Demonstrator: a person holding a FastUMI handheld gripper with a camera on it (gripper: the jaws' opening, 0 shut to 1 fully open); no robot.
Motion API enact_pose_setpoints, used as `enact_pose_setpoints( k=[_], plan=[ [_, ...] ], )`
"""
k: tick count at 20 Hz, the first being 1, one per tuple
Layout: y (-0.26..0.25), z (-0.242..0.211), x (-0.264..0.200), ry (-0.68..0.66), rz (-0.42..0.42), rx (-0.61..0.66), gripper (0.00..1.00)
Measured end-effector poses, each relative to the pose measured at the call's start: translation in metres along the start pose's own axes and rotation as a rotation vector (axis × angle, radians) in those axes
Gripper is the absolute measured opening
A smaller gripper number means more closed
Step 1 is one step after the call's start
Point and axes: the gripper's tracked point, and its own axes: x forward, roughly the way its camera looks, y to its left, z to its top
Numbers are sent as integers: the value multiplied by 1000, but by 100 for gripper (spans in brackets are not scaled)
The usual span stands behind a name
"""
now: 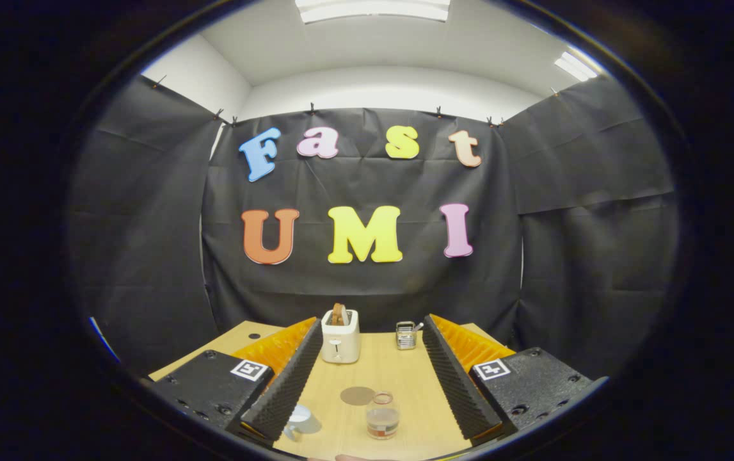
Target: Take the bottle from table, then pour the juice into the cup, finally place the bottle on the coaster
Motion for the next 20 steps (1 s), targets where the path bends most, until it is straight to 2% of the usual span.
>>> enact_pose_setpoints(
  k=[11,15,20],
  plan=[
    [-23,-12,8,-11,-44,20,100],
    [-19,-20,8,-46,-20,-5,100],
    [-23,-51,13,-21,-39,-50,100]
  ],
)
